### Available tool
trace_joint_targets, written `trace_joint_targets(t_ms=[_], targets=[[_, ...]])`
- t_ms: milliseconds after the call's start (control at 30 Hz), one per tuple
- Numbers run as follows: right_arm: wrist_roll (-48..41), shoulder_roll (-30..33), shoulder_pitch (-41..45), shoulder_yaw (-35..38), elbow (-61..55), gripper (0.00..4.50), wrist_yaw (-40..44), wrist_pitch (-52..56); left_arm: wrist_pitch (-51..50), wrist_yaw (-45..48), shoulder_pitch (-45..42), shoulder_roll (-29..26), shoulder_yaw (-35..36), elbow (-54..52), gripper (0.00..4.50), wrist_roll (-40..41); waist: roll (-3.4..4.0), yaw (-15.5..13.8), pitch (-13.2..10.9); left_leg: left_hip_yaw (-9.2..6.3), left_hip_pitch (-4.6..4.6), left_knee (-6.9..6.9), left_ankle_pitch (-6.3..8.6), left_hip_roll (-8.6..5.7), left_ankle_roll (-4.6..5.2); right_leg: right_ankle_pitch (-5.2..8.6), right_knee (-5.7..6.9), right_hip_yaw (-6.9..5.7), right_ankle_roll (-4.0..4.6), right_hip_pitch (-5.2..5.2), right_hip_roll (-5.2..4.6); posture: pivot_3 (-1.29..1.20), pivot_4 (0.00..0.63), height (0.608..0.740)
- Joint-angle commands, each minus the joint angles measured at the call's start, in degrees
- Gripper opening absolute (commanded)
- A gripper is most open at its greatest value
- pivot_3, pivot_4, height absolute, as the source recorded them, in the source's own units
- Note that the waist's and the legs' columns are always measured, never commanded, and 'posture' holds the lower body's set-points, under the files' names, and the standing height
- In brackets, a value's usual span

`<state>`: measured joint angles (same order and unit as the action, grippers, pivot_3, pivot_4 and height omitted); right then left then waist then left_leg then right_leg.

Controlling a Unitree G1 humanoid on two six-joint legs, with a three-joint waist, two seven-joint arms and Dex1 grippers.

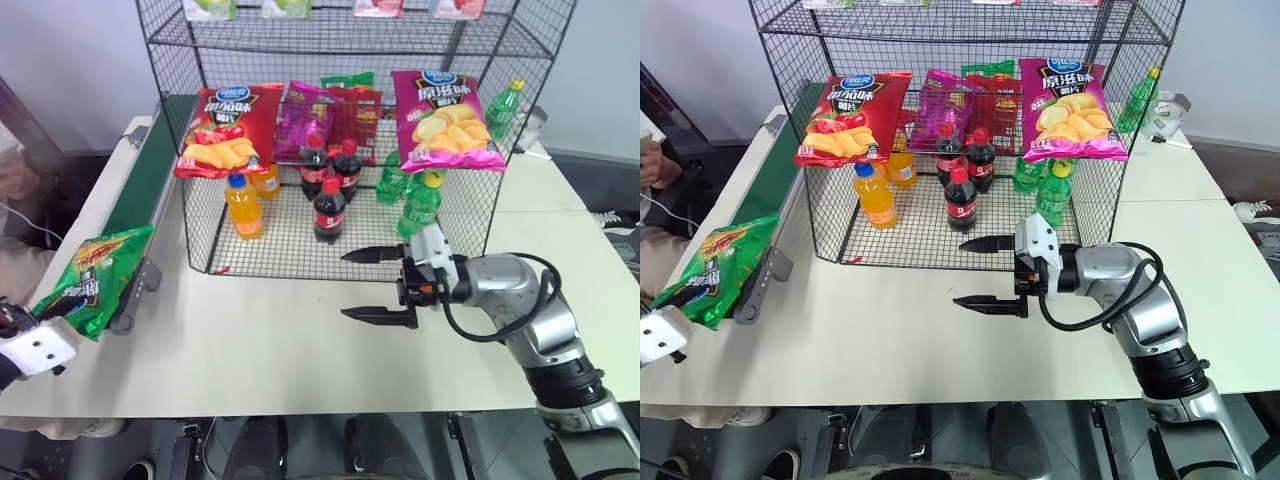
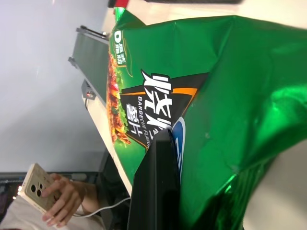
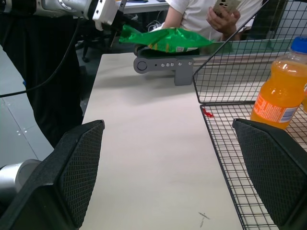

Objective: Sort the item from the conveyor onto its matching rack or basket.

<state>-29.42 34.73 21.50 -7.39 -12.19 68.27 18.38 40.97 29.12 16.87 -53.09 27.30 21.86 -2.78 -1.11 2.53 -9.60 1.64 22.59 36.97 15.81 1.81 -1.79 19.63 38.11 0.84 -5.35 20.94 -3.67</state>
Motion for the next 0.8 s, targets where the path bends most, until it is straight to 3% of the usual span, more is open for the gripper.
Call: trace_joint_targets(t_ms=[33, 200, 500, 633, 800], targets=[[0.13, 0.36, 0.32, 1.47, -0.62, 4.5, -0.01, -1.14, -7.66, 8.14, -0.45, 2.67, 2.83, -8.48, 0.04, 20.86, -0.01, -0.04, 0.01, 0.0, 0.01, 0.02, 0.0, 0.0, 0.0, 0.0, 0.0, 0.0, 0.0, 0.0, -0.01, 0.0, 0.15, 0.739], [0.93, 0.31, 1.08, 1.52, 1.22, 4.5, 0.16, -2.27, -27.48, 24.83, 8.23, 3.12, 8.51, -24.9, 0.04, 46.65, -0.03, 0.43, 0.02, -0.01, 0.03, 0.03, 0.0, 0.02, -0.01, 0.0, 0.0, 0.0, 0.0, 0.02, 0.0, 0.0, 0.15, 0.739], [-3.13, -0.45, 2.27, 2.95, 2.31, 4.5, 0.45, 1.59, -69.64, 33.31, 22.39, -0.31, 28.4, -43.39, 0.04, 86.12, 0.01, 0.41, -0.01, -0.06, -0.1, 0.11, -0.01, 0.0, -0.01, 0.01, -0.01, -0.03, 0.01, -0.2, 0.01, 0.0, 0.15, 0.739], [-12.51, 0.84, 1.78, 5.13, -0.33, 4.5, 0.59, 13.01, -78.88, 30.69, 21.06, -0.7, 25.13, -49.37, 0.04, 94.84, 0.04, -0.15, -0.03, -0.07, -0.13, 0.14, -0.01, -0.02, 0.0, 0.01, -0.02, -0.04, 0.01, -0.25, 0.01, 0.0, 0.15, 0.739], [-23.19, 3.12, 0.36, 8.24, -2.45, 4.5, 0.84, 25.37, -82.36, 24.37, 10.7, 0.28, 17.01, -52.29, 0.04, 104.87, 0.06, -0.25, -0.03, -0.09, -0.14, 0.14, -0.01, -0.02, 0.0, 0.01, -0.02, -0.04, 0.02, -0.27, 0.02, 0.0, 0.15, 0.739]])
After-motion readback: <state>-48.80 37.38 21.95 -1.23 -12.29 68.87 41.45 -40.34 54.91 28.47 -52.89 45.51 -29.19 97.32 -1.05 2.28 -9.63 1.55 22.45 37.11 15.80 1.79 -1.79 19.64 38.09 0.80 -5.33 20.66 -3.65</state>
